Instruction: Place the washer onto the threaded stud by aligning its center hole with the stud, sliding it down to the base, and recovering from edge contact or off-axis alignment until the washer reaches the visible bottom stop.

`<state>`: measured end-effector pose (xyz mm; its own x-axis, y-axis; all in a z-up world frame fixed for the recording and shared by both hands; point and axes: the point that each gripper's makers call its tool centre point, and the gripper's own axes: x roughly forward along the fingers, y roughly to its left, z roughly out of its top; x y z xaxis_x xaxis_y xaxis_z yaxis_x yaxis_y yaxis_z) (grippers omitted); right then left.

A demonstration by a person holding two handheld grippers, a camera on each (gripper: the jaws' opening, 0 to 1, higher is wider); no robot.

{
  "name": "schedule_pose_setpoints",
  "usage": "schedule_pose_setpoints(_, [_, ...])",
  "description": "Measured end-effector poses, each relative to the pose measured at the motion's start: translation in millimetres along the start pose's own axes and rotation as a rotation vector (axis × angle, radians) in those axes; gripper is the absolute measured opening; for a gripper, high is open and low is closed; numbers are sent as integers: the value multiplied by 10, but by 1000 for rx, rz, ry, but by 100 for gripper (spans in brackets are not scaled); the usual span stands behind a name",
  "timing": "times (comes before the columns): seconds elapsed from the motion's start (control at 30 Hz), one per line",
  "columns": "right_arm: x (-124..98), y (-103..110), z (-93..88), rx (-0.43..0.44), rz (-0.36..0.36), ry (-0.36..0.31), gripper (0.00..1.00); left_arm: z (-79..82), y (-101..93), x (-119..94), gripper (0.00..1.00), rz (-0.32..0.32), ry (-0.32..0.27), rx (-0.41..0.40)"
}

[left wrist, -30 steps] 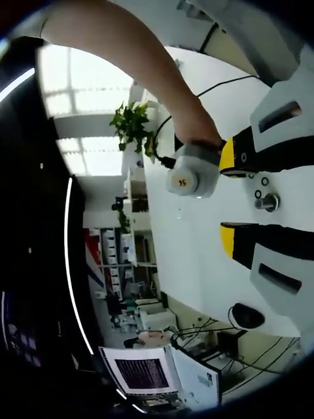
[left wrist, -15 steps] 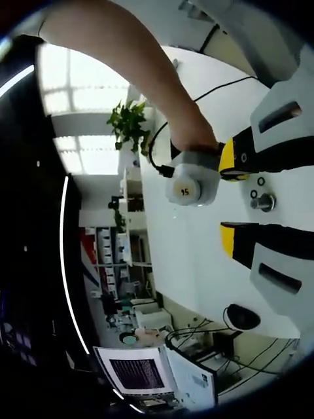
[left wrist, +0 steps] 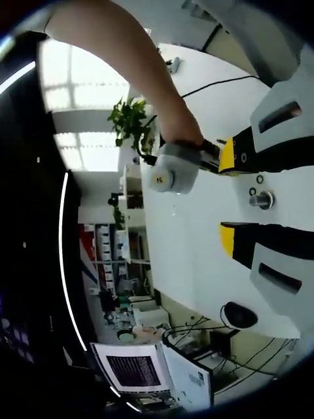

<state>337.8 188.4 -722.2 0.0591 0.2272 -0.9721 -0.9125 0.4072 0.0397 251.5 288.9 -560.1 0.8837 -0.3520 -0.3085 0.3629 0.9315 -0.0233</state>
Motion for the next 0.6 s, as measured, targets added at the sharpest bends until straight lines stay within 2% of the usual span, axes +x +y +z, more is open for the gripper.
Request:
schedule_pose_setpoints(0.13, [-96,83,-178,50,32,35,12,0,-16,9,27,-4,1,-1])
schedule_pose_setpoints(0.17, [-103,125,-271,64,47,71,12,-4,-22,10,27,-6,2,-1])
schedule_pose_setpoints(0.2, [-82,138,-368,55,46,94,12,-3,-26,10,27,-7,2,1])
schedule_pose_setpoints(0.27, [-77,175,-430,58,49,103,11,5,-32,11,27,-10,0,2])
schedule_pose_setpoints(0.47, [-29,238,-511,81,61,123,11,-11,-47,20,27,-15,6,7])
schedule_pose_setpoints(0.6, [-10,251,-448,74,58,113,11,-10,-65,31,27,-21,8,12])
